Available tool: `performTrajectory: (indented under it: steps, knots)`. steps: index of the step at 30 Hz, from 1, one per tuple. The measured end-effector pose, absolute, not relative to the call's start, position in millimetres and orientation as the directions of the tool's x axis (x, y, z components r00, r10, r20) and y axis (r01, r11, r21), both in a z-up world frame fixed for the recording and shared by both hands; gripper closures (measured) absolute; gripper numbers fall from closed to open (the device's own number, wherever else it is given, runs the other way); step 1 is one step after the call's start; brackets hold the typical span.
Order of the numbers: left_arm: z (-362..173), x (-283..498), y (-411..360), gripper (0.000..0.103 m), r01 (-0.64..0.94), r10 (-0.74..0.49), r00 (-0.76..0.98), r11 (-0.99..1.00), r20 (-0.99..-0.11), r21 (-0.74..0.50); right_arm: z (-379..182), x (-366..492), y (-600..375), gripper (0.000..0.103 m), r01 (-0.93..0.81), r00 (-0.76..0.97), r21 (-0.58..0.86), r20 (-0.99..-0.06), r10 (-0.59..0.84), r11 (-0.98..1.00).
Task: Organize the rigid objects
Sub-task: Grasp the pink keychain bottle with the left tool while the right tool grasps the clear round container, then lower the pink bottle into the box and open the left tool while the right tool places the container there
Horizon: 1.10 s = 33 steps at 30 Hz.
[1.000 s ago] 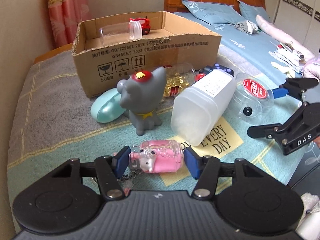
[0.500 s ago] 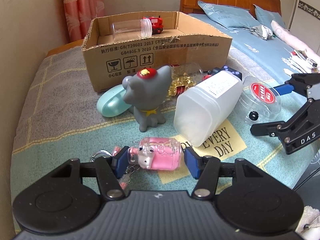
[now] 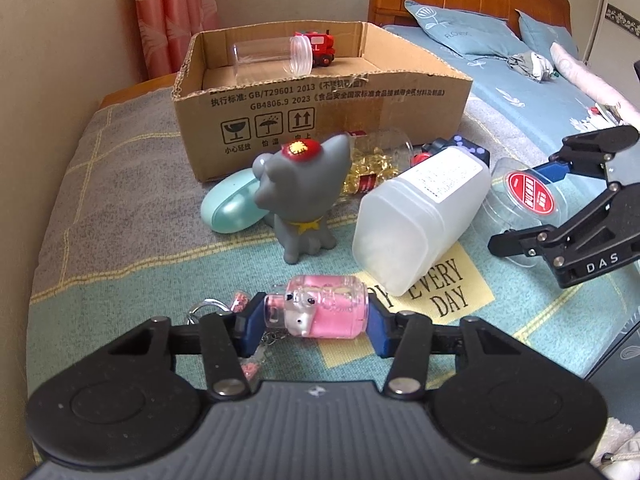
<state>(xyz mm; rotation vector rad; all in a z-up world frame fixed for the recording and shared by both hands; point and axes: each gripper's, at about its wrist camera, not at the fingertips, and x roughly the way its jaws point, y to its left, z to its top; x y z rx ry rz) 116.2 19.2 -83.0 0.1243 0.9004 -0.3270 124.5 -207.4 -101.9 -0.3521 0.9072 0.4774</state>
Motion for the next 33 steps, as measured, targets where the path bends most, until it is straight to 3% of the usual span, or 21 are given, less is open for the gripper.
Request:
performTrajectory:
  steps: [9, 20, 33]
  knots:
    - [-56.2, 108.4, 21.5, 0.053, 0.362, -0.219, 0.582, 0.932, -0.783, 0.008, -87.6, 118.7, -211.7, 0.022, -0.538, 0.507, -0.063, -0.821, 0.263, 0.840]
    - [-2.5, 108.8, 30.3, 0.053, 0.353, -0.229, 0.628, 0.935, -0.744, 0.011, -42.6, 118.2, -217.3, 0.022, -0.557, 0.564, -0.071, -0.764, 0.314, 0.828]
    - [77.9, 151.3, 25.5, 0.053, 0.356, -0.223, 0.748, 0.930, -0.625, 0.094, 0.0, 143.2, -209.1, 0.022, -0.580, 0.623, -0.094, -0.691, 0.366, 0.809]
